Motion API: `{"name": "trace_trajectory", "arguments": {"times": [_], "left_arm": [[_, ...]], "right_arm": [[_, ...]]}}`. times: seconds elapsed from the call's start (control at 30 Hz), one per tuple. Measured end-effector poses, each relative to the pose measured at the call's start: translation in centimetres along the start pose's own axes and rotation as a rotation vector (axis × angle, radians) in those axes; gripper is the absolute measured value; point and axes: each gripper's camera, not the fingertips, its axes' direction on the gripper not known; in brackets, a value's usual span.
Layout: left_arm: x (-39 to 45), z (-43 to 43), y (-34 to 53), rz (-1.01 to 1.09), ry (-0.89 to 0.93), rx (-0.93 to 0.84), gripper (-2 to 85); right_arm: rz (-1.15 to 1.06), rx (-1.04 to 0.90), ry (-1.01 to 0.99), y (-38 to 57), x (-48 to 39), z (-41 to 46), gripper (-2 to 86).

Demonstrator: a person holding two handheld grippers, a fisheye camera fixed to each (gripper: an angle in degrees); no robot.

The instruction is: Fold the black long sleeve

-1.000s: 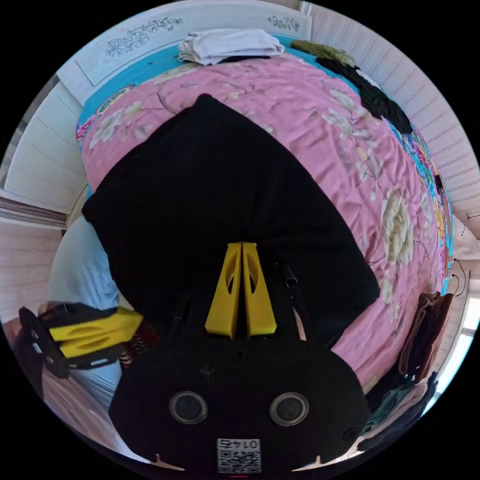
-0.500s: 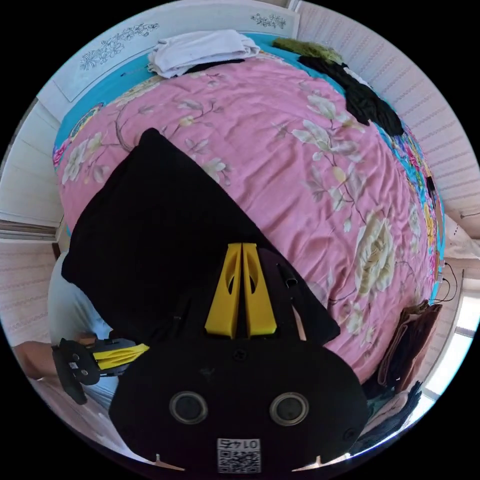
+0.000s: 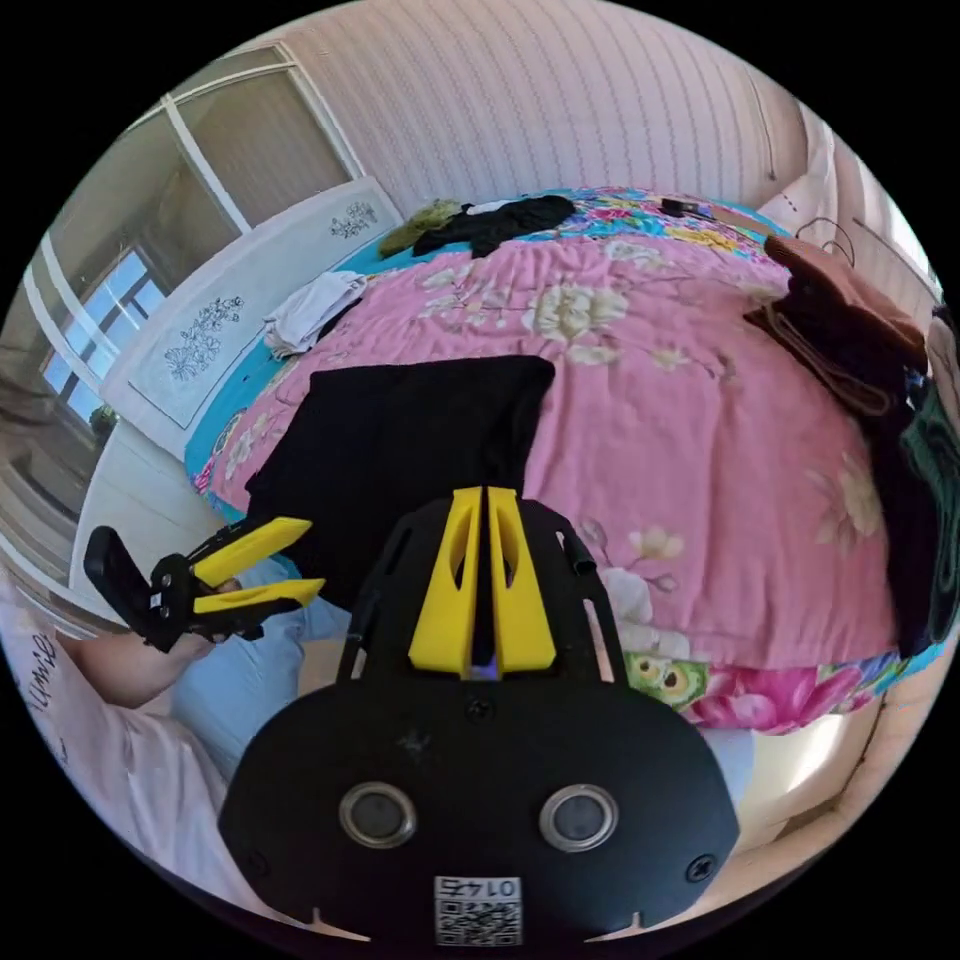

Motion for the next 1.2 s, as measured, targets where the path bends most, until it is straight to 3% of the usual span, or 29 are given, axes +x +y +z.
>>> {"name": "trace_trajectory", "arguments": {"times": [0.23,0.4,0.7,0.83,0.97,1.1,1.2], "left_arm": [[4.3,2.8,-1.6,0.113,0.020,-0.072,18.4],[7.5,4.6,-2.4,0.222,0.007,-0.144,19.2],[9.8,6.3,-3.3,0.289,-0.064,-0.184,15.2],[8.7,6.3,-3.8,0.203,-0.131,-0.199,5.5],[7.6,5.7,-4.0,0.166,-0.138,-0.181,0.6],[6.3,5.1,-4.0,0.105,-0.097,-0.162,-0.4],[5.4,4.3,-4.2,0.079,-0.084,-0.150,-0.5]], "right_arm": [[0.148,-0.137,-0.160,3.9,5.9,0.7,8.6],[0.128,-0.334,-0.238,2.7,8.5,3.3,1.2],[0.140,-0.046,-0.682,1.7,13.6,-1.0,0.6],[0.032,-0.106,-0.651,0.4,13.2,-1.0,1.2],[-0.008,-0.021,-0.648,-1.3,14.5,-1.9,3.4],[0.283,0.168,-0.606,-3.4,19.2,-0.2,8.2],[0.403,0.167,-0.601,-5.9,20.8,2.7,10.4]]}}
